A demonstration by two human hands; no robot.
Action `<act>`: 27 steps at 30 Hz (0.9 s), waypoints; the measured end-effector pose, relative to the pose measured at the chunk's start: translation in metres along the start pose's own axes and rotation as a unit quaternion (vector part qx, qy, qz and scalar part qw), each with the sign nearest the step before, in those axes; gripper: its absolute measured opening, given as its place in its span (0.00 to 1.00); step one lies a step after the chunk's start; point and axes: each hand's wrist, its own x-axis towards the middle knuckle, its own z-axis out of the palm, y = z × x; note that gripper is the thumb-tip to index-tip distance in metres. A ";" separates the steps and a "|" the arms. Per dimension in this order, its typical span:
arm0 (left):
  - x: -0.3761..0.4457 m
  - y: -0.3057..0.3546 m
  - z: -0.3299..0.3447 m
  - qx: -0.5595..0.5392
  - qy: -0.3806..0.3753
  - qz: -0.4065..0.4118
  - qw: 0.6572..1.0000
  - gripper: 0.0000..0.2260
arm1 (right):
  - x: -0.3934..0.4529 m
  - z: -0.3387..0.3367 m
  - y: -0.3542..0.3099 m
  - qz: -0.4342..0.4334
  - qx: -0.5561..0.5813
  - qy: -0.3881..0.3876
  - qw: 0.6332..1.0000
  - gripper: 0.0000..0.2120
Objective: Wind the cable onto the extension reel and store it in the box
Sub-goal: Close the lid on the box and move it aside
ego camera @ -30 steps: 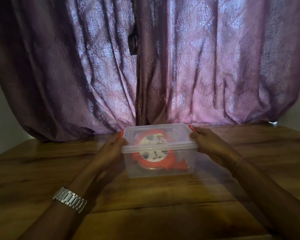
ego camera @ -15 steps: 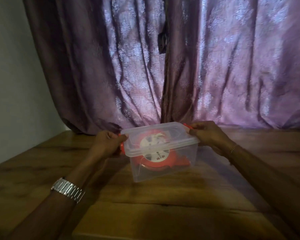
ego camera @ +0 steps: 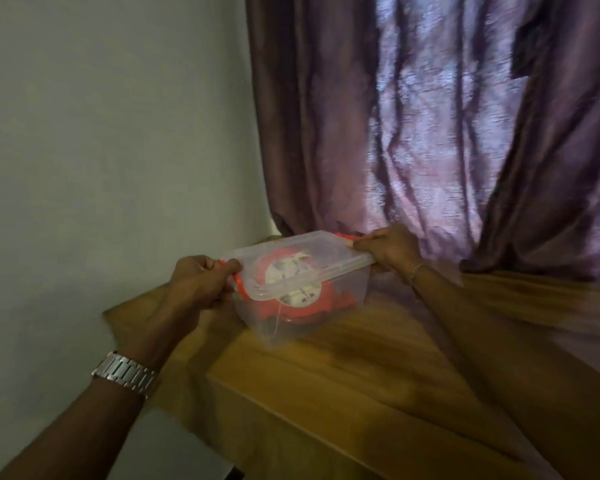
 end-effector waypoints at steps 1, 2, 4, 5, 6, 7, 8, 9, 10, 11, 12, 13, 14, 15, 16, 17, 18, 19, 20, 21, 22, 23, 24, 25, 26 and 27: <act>0.004 -0.004 -0.010 0.002 0.008 0.000 1.000 0.14 | 0.004 0.015 -0.004 -0.005 0.004 -0.007 1.000 0.15; 0.009 -0.007 -0.022 0.005 0.020 0.001 1.000 0.14 | 0.009 0.032 -0.009 -0.007 0.006 -0.012 1.000 0.15; 0.018 -0.013 -0.040 0.013 0.041 0.001 0.999 0.14 | 0.018 0.060 -0.018 -0.026 0.000 -0.020 0.999 0.12; 0.022 -0.015 -0.047 0.017 0.050 0.001 0.999 0.14 | 0.022 0.073 -0.023 -0.035 0.008 -0.025 0.999 0.10; 0.026 -0.016 -0.053 0.022 0.059 -0.002 0.998 0.14 | 0.026 0.084 -0.028 -0.040 0.017 -0.033 0.998 0.10; 0.031 -0.018 -0.062 0.028 0.072 -0.006 0.997 0.13 | 0.030 0.099 -0.033 -0.047 0.017 -0.046 0.998 0.11; 0.033 -0.019 -0.067 0.038 0.080 -0.009 0.996 0.13 | 0.033 0.108 -0.036 -0.051 0.015 -0.051 0.997 0.14; 0.037 -0.020 -0.074 0.047 0.092 -0.013 0.995 0.13 | 0.037 0.122 -0.040 -0.053 0.019 -0.062 0.996 0.16; 0.040 -0.021 -0.080 0.052 0.101 -0.015 0.993 0.13 | 0.038 0.132 -0.044 -0.042 0.037 -0.071 0.996 0.17; 0.043 -0.022 -0.086 0.052 0.107 -0.017 0.993 0.13 | 0.040 0.141 -0.048 -0.030 0.059 -0.081 0.995 0.18; 0.046 -0.023 -0.092 0.048 0.114 -0.019 0.992 0.13 | 0.043 0.152 -0.052 -0.017 0.080 -0.087 0.993 0.19; 0.049 -0.023 -0.098 0.045 0.119 -0.022 0.992 0.13 | 0.046 0.162 -0.055 -0.012 0.091 -0.092 0.991 0.20; 0.051 -0.023 -0.101 0.045 0.124 -0.027 0.991 0.13 | 0.047 0.168 -0.058 -0.014 0.086 -0.093 0.992 0.20; 0.052 -0.023 -0.105 0.045 0.129 -0.031 0.990 0.13 | 0.048 0.175 -0.061 -0.019 0.078 -0.091 0.993 0.20; 0.053 -0.023 -0.108 0.044 0.134 -0.036 0.989 0.13 | 0.048 0.180 -0.064 -0.021 0.080 -0.086 0.993 0.20; 0.055 -0.024 -0.112 0.045 0.141 -0.037 0.988 0.13 | 0.048 0.188 -0.067 -0.018 0.092 -0.090 0.992 0.20; 0.056 -0.024 -0.114 0.048 0.147 -0.038 0.987 0.13 | 0.049 0.193 -0.068 -0.016 0.108 -0.094 0.990 0.21; 0.057 -0.025 -0.117 0.051 0.154 -0.040 0.986 0.13 | 0.049 0.199 -0.070 -0.017 0.118 -0.104 0.987 0.23; 0.058 -0.026 -0.120 0.055 0.160 -0.041 0.985 0.13 | 0.048 0.204 -0.072 -0.016 0.120 -0.114 0.986 0.24; 0.058 -0.026 -0.123 0.058 0.165 -0.043 0.984 0.13 | 0.048 0.208 -0.074 -0.013 0.116 -0.125 0.985 0.24; 0.059 -0.027 -0.128 0.059 0.170 -0.044 0.983 0.12 | 0.048 0.213 -0.077 -0.009 0.114 -0.136 0.984 0.23; 0.060 -0.027 -0.131 0.062 0.174 -0.045 0.982 0.12 | 0.048 0.217 -0.078 -0.006 0.113 -0.140 0.984 0.21; 0.061 -0.028 -0.135 0.061 0.178 -0.048 0.981 0.12 | 0.048 0.222 -0.081 -0.005 0.115 -0.142 0.983 0.19; 0.062 -0.028 -0.139 0.064 0.180 -0.050 0.980 0.12 | 0.048 0.227 -0.082 -0.004 0.115 -0.139 0.984 0.18; 0.063 -0.029 -0.143 0.065 0.182 -0.050 0.980 0.12 | 0.048 0.231 -0.084 -0.006 0.116 -0.137 0.984 0.18; 0.063 -0.029 -0.146 0.068 0.187 -0.054 0.979 0.12 | 0.048 0.236 -0.086 -0.005 0.115 -0.142 0.983 0.17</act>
